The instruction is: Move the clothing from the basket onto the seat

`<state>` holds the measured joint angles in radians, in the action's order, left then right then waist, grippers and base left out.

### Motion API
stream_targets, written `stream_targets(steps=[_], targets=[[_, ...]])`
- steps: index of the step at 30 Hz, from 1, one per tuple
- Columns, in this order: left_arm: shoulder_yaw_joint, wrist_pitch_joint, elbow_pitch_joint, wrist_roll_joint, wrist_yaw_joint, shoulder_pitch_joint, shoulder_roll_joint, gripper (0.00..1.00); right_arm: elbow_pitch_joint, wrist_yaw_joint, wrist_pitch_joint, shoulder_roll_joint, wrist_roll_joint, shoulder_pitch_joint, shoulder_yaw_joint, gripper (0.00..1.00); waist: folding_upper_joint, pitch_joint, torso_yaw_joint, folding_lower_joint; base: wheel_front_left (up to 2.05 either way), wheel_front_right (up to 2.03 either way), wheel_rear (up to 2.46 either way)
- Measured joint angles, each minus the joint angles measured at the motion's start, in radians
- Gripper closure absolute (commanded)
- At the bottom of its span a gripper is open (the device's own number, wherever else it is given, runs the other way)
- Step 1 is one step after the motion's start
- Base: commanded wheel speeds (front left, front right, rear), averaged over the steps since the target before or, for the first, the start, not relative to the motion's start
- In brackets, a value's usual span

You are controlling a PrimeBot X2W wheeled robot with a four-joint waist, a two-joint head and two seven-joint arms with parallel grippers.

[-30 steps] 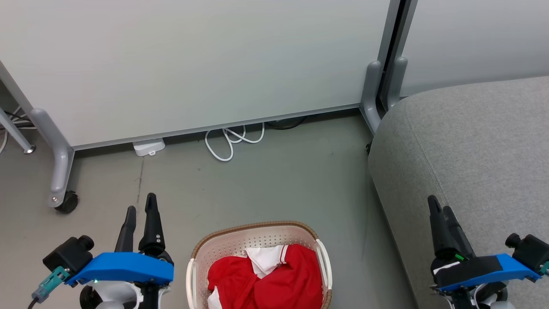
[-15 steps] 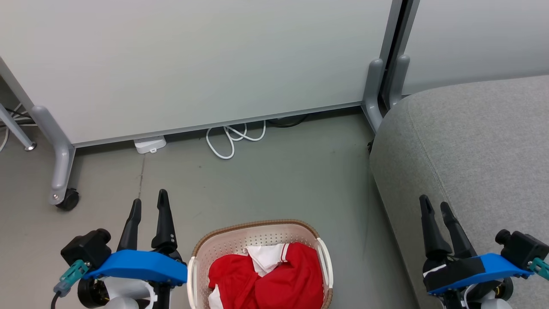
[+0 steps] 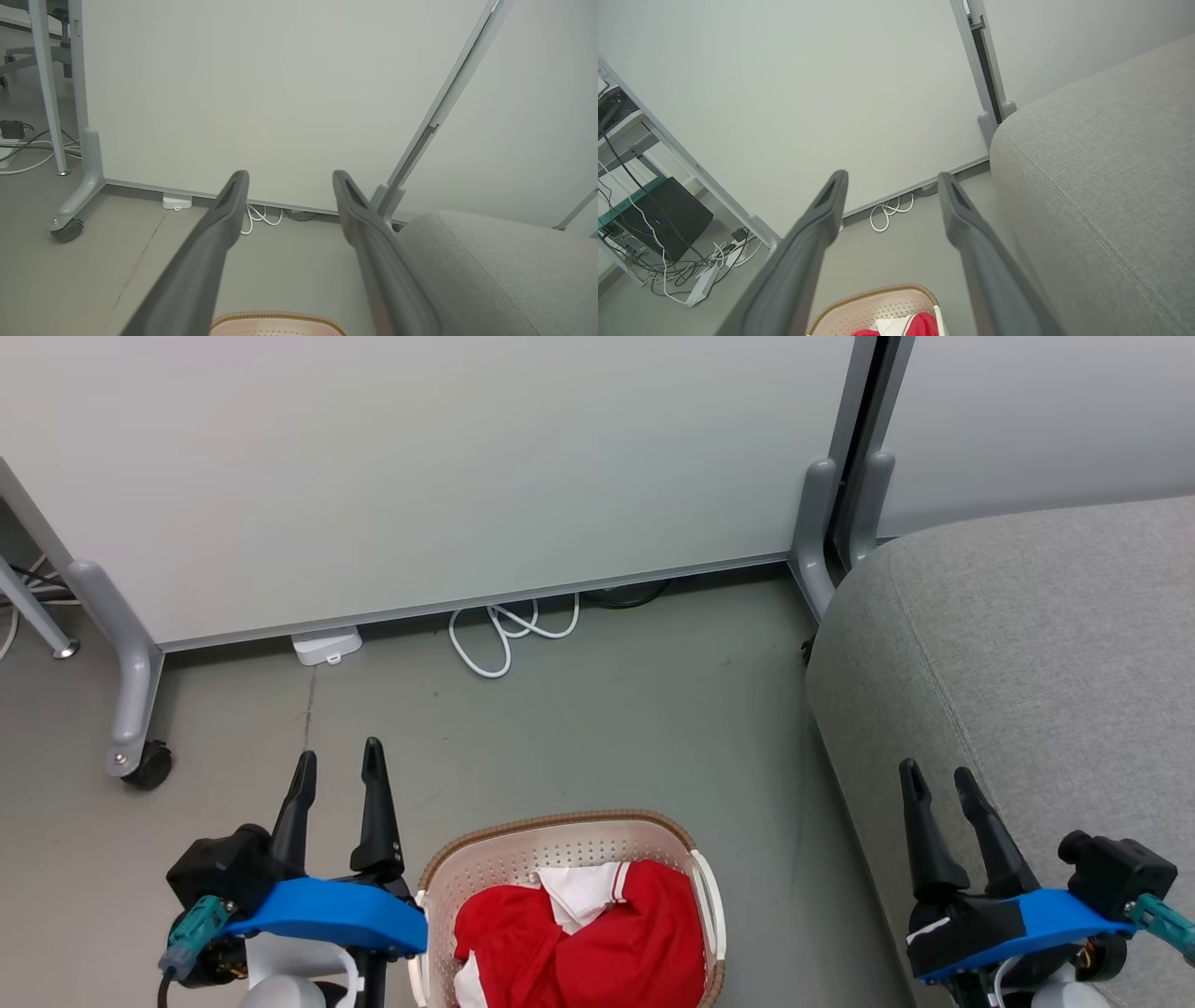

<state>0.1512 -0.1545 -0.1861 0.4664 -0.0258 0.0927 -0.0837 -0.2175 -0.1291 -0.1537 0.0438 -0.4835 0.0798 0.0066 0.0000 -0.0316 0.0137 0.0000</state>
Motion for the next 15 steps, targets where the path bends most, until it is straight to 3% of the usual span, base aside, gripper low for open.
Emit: stream_targets(steps=[15], targets=[[0.02, -0.034, 0.001, -0.13, 0.008, 0.007, 0.002, 0.0, -0.001, 0.0, -0.036, 0.001, 0.137, 0.009, 0.017, 0.0, 0.0, -0.003, 0.003, 0.0, 0.0, 0.0, 0.0]])
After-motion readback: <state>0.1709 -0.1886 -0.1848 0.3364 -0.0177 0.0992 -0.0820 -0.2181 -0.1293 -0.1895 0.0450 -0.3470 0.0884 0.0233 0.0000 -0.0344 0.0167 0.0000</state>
